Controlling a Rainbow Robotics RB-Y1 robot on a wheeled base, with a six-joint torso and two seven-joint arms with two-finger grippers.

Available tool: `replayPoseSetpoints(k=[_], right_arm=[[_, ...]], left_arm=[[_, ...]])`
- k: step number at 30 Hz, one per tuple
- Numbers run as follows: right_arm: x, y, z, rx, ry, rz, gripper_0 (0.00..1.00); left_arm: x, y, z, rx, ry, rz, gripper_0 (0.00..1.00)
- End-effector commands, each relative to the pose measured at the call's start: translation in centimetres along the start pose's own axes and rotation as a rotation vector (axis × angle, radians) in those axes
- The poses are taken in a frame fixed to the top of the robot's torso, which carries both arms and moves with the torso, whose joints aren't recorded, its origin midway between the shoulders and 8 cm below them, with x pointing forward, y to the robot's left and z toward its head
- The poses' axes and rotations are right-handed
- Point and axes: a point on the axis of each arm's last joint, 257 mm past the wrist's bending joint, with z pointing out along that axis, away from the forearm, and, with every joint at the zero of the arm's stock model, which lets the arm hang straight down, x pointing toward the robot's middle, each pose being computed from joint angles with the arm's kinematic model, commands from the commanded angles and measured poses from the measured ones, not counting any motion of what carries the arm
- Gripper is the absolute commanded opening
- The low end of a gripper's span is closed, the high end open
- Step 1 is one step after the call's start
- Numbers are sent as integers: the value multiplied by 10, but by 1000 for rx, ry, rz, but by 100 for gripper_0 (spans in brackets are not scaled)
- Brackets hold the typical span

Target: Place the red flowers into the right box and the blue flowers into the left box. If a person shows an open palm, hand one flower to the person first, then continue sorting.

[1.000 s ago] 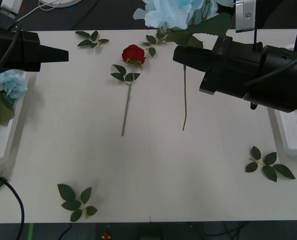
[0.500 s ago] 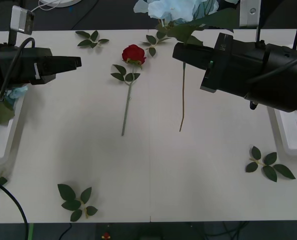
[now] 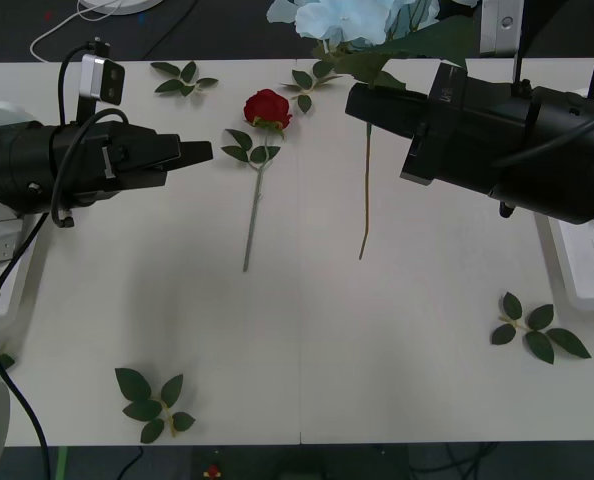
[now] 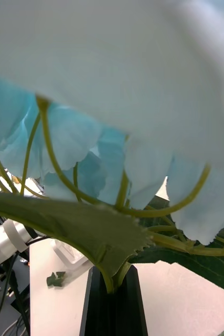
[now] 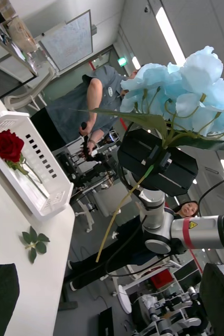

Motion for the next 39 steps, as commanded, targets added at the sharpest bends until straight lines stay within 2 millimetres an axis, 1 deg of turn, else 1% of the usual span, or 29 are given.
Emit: replayPoseSetpoints(k=[1,2,6,7,8,10,12,14,16,20,24,27,29,31,34,39], right_arm=[[-7,16,3,-30,-26,-40,0],[-7,16,3,-30,-26,-40,0],[-9,16,3,-30,-33,-38,0],[-9,16,3,-30,-34,-38,0],[-10,16,3,-28,-35,-40,0],[-11,16,3,-27,-38,-42,0],[-11,15,3,-26,-40,-42,0],[-11,15,2,-23,-39,-47,0],[-12,14,2,-22,-42,-49,0],[-12,14,2,-21,-45,-54,0],[-12,14,2,-20,-45,-57,0],[-13,14,2,-20,-46,-60,0],[-13,14,2,-20,-46,-61,0],[-13,14,2,-20,-46,-61,0],[-13,15,3,-22,-48,-62,0],[-14,15,2,-24,-52,-64,0]], left_arm=[[-12,-11,36,55,31,80,100],[-12,-11,40,55,34,79,100],[-17,-6,68,47,47,79,100],[-20,-4,76,41,47,82,100],[-22,-3,80,38,44,84,100],[-29,-1,96,24,44,97,100],[-36,0,106,14,41,111,100],[-43,-2,119,1,34,136,100],[-45,-5,130,-10,33,161,100],[-37,-17,147,8,59,182,100],[-26,-31,153,47,88,187,100],[-14,-40,148,77,116,185,100],[-7,-40,144,79,133,186,100],[5,-40,140,87,167,187,100],[16,-38,140,91,199,190,100],[27,-31,144,74,232,209,100]])
